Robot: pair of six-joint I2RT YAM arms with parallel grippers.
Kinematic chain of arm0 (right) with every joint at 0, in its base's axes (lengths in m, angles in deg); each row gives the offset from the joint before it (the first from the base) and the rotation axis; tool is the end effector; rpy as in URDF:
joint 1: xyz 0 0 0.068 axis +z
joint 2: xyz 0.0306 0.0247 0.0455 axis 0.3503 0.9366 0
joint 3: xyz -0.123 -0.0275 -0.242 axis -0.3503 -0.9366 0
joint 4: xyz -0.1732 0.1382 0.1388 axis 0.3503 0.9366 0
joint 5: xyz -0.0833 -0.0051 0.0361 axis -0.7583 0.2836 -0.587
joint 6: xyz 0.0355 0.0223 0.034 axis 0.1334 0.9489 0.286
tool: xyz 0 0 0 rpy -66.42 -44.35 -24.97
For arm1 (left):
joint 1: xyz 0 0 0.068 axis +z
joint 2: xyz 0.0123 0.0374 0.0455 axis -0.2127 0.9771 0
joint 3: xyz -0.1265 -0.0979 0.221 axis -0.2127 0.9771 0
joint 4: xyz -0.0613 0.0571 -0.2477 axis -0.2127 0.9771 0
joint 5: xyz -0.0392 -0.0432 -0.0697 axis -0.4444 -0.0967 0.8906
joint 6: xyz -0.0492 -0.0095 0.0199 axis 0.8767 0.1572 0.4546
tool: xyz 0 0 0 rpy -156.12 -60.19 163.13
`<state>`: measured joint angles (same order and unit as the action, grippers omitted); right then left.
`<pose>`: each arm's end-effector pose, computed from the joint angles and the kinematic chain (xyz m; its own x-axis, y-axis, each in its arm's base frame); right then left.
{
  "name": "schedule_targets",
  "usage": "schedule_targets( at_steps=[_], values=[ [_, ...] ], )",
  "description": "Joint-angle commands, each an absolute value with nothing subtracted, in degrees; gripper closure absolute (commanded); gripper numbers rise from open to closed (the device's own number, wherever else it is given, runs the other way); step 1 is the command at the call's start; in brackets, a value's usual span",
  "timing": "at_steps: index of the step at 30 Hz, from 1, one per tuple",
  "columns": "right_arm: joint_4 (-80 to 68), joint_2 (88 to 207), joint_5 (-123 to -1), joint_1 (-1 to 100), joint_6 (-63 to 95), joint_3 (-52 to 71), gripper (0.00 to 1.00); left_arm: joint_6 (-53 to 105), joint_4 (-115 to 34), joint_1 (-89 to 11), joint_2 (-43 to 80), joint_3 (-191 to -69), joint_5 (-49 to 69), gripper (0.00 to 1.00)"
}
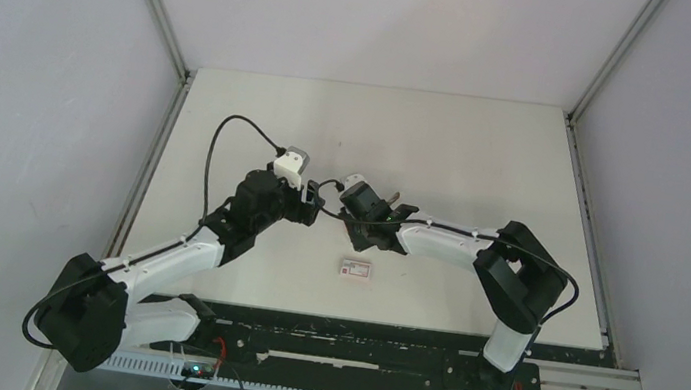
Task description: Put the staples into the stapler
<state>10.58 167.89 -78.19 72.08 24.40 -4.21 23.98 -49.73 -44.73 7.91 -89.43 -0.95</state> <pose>0.2282 0.2785 0.1724 -0.6919 -0.4518 -0.5631 -0.5583 0.8294 0.0205 0.2095 -0.1309 0.2280 -0.3933 0.0454 -0.9183 0.4357 0.8887 -0.1427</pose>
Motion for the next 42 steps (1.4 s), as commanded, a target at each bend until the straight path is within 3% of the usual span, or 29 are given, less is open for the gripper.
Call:
schedule_targets(
  at_steps=[1,42],
  values=[
    [9.1,167.8,-78.7,72.4,23.7,-2.1,0.87,24.3,-51.5,-44.5,7.3,-88.8,-1.2,0.25],
    [10.8,168.1,-79.1,72.3,21.7,-1.2,0.88,24.4,-51.5,-44.5,7.2,-88.8,-1.1,0.25]
  ],
)
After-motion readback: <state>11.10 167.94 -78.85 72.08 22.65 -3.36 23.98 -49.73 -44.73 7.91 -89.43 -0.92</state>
